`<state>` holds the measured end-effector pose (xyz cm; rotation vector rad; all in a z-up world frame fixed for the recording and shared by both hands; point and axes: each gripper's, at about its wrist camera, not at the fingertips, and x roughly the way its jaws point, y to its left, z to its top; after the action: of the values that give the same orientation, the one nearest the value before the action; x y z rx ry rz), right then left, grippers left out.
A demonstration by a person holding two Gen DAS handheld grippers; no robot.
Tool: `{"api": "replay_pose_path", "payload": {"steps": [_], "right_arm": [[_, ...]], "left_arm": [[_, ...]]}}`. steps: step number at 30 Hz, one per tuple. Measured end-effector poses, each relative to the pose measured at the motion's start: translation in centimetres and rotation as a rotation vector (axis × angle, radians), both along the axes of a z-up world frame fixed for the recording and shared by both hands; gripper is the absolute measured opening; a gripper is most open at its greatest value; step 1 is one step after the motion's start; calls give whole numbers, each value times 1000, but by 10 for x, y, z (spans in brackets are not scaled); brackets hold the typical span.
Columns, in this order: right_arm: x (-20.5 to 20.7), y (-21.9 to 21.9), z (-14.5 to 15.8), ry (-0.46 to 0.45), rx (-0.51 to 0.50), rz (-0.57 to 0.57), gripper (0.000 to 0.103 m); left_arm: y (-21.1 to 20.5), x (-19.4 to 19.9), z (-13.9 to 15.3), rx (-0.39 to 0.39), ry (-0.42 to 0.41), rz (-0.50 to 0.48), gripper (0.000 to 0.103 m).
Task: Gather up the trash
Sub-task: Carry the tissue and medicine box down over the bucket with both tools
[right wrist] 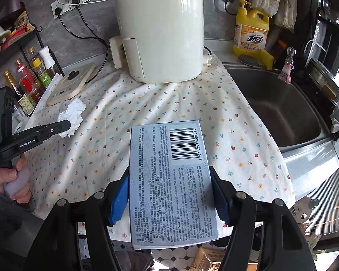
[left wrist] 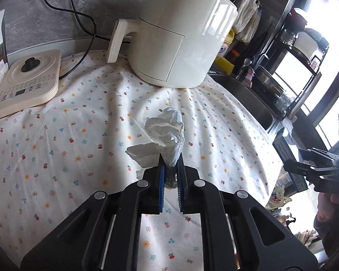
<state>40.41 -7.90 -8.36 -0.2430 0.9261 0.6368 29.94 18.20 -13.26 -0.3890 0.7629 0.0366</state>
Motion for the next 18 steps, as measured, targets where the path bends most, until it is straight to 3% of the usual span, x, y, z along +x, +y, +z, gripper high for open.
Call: {"api": "replay_pose_path", "payload": {"steps": [8,18], "right_arm": [[-25,-98,-2,22,36,-85,64],[-81,-286,-34,63,53,-156,64]], "left_arm": [[-106,10,1,23,13,-125,10],[-307,-15,-11,7,59,-198,10]]}}
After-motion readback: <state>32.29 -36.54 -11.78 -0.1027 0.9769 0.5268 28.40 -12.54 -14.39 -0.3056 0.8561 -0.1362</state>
